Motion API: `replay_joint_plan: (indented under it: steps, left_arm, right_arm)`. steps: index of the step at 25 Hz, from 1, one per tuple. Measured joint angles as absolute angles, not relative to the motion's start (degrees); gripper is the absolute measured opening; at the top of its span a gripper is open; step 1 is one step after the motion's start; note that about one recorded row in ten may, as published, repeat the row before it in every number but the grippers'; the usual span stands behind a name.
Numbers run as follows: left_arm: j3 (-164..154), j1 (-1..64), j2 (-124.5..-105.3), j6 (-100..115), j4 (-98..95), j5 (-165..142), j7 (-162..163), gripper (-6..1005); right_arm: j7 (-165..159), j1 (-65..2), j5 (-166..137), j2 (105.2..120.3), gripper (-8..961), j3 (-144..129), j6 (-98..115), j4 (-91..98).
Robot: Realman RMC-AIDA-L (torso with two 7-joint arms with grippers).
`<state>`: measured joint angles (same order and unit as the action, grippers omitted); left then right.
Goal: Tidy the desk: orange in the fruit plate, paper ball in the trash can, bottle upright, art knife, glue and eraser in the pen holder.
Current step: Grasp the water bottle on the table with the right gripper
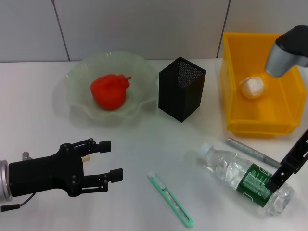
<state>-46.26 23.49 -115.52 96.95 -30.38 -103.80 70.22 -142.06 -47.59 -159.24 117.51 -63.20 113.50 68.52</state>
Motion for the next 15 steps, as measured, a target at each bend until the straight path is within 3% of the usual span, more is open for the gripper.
replay_joint_plan:
  steps: [8, 15]
  left_arm:
    - [-45.4, 23.2, -115.56, 97.3, -30.4, -103.7, 70.3, 826]
    - [-45.3, 23.1, -115.57, 97.4, -30.4, -103.7, 70.3, 824]
  right_arm:
    - [-141.1, -48.1, -159.8, 118.67, 833, -67.1, 106.7, 63.4]
    - [-141.1, -49.0, -159.8, 118.82, 824, -68.6, 102.8, 59.6]
